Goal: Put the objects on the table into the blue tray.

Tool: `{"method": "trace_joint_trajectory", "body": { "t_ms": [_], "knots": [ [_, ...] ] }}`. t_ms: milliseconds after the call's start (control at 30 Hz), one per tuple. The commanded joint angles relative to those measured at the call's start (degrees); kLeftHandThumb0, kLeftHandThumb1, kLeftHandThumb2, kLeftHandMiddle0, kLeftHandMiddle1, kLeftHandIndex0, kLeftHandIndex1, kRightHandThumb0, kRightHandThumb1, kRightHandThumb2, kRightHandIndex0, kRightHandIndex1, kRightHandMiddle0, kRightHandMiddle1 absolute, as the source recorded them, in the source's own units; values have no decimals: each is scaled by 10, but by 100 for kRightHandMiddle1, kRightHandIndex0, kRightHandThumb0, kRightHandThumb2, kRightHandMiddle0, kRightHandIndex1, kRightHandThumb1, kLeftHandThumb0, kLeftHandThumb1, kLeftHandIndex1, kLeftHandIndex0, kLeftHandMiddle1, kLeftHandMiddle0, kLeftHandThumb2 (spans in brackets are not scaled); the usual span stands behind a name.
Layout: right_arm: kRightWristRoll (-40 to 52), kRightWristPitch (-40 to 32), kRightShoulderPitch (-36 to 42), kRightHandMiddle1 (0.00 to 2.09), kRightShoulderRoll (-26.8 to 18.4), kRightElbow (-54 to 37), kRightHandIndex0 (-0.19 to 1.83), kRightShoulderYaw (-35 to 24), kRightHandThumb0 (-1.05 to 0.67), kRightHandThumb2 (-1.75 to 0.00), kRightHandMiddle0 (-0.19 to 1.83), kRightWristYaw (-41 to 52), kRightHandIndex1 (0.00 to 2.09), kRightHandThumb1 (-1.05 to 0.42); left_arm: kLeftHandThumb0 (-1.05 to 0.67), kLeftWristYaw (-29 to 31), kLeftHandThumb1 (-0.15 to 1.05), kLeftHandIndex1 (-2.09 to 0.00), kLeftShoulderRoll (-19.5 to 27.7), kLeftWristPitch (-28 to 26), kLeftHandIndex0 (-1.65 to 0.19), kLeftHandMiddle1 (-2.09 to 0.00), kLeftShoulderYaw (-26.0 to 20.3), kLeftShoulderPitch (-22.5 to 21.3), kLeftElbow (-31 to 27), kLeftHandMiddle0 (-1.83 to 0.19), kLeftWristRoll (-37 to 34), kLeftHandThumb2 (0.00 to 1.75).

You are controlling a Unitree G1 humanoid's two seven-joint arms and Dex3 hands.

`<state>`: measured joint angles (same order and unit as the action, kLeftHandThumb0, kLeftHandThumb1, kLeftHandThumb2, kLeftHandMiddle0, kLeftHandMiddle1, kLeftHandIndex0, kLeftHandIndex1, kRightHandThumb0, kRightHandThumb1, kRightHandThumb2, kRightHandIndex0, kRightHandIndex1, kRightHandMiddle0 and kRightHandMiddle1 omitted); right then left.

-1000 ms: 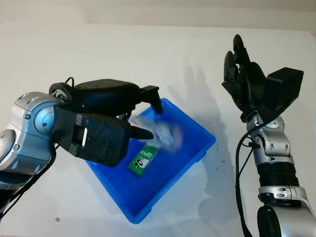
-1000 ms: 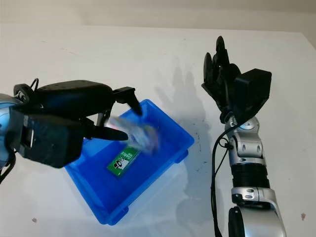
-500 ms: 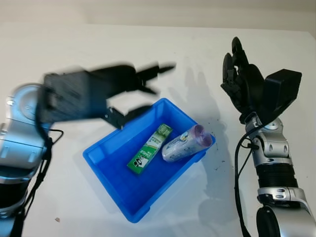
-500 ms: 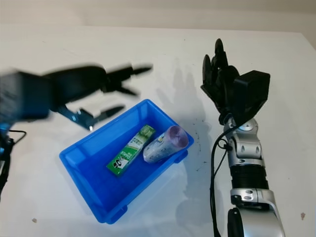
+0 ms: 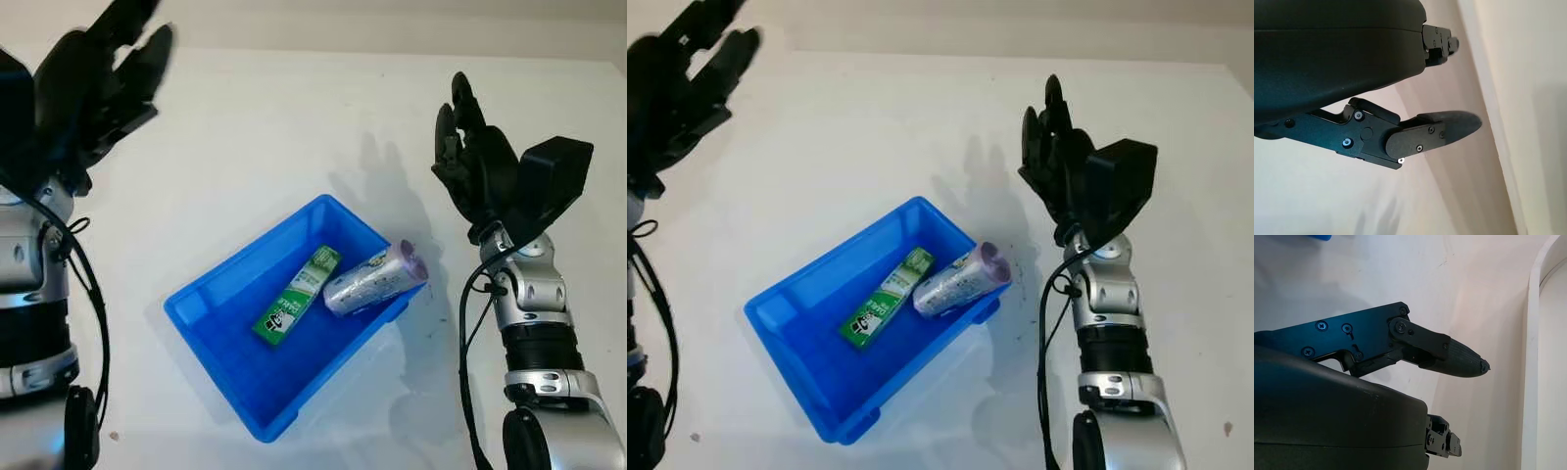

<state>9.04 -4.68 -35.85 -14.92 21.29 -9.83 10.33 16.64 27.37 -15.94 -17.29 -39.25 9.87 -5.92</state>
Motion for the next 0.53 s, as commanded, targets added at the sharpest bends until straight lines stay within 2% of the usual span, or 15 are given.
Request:
{"method": "trace_joint_trajectory", "body": {
  "t_ms": [0, 67, 133, 300, 500],
  "knots": [
    [-1, 5, -5, 0, 1, -4, -19, 0, -65, -72, -19, -2, 0, -105, -71, -8, 105, -2, 3, 31, 15, -3, -4, -5, 45, 14, 0, 66],
    [0, 4, -5, 0, 3, -5, -19, -1, -65, -73, -19, -3, 0, -105, -74, -15, 105, -3, 6, 67, 14, -4, 1, -4, 92, 14, 6, 65],
    [0, 5, -6, 0, 4, -5, -19, -2, -65, -73, -19, -5, 0, -105, -76, -21, 105, -3, 6, 83, 14, -4, 6, 5, 110, 15, 11, 65],
    [13, 4, -5, 0, 9, 0, -19, -11, -65, -74, -19, -8, 0, -105, -70, -11, 105, -3, -2, 67, 17, -3, 4, 69, 56, 19, -13, 68],
    [17, 5, -1, 0, 8, 2, -19, -12, -66, -72, -19, -4, 0, -105, -73, -36, 105, -4, -23, 68, 17, -5, 11, 91, 43, 18, -15, 68]
  ]
}}
